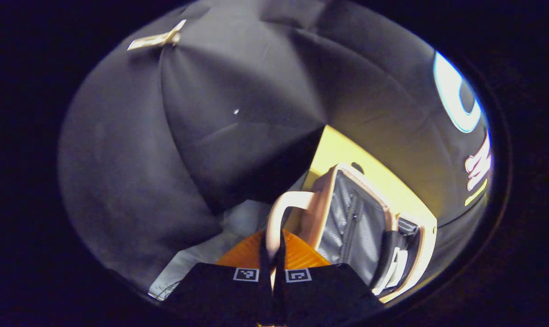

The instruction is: First open the suitcase, pack the skin care products into it, and then close the suitcase.

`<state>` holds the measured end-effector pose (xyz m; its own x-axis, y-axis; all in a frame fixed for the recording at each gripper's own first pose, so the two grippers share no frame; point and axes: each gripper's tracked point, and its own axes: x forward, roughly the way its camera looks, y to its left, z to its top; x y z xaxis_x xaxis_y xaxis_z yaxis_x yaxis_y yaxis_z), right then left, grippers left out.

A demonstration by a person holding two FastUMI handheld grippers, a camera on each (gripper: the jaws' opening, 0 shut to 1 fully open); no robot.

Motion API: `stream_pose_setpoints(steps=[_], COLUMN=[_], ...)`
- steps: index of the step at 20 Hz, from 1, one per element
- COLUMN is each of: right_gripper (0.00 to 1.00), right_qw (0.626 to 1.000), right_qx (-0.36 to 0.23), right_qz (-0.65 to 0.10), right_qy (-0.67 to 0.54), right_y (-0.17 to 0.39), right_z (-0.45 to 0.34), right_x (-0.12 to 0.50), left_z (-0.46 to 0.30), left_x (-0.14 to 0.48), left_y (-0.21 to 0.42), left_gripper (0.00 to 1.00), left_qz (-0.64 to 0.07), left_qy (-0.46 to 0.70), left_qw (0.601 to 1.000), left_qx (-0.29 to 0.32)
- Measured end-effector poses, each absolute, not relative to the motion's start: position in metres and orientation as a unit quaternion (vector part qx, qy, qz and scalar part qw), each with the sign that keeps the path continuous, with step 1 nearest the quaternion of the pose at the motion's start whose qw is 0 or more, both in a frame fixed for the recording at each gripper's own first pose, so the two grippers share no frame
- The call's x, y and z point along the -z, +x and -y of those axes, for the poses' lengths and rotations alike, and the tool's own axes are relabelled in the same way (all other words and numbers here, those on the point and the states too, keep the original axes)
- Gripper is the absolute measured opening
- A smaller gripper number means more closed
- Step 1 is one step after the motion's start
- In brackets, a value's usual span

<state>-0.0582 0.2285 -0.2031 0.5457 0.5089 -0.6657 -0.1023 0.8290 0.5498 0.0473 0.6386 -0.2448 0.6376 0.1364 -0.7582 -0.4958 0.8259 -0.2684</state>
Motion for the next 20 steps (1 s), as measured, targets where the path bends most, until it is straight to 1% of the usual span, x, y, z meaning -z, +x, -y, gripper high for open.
stream_pose_setpoints(steps=[3,6,10,12,14,17,20], right_gripper=[0.97,0.97,0.97,0.96,0.96,0.96,0.96], right_qw=[0.851,0.853,0.851,0.855,0.863,0.876,0.888], right_qx=[-0.210,-0.238,-0.257,-0.253,-0.243,-0.221,-0.195], right_qz=[-0.424,-0.398,-0.380,-0.369,-0.357,-0.341,-0.330], right_qy=[0.227,0.238,0.255,0.262,0.264,0.259,0.254], right_y=[-0.042,-0.025,-0.012,-0.002,0.004,0.007,0.005], right_z=[-0.220,-0.205,-0.168,-0.139,-0.106,-0.050,0.007], right_x=[0.199,0.186,0.179,0.177,0.174,0.172,0.172], left_z=[-0.601,-0.525,-0.405,-0.342,-0.277,-0.187,-0.136], left_x=[0.154,0.081,0.036,0.035,0.051,0.100,0.163], left_y=[0.066,0.086,0.112,0.125,0.139,0.153,0.168], left_gripper=[0.06,0.06,0.06,0.06,0.06,0.06,0.06], left_qz=[-0.332,-0.288,-0.280,-0.285,-0.301,-0.335,-0.368], left_qy=[-0.220,-0.235,-0.201,-0.183,-0.154,-0.125,-0.111], left_qw=[0.906,0.924,0.938,0.941,0.941,0.932,0.921], left_qx=[-0.143,-0.087,-0.039,-0.009,0.020,0.056,0.067])
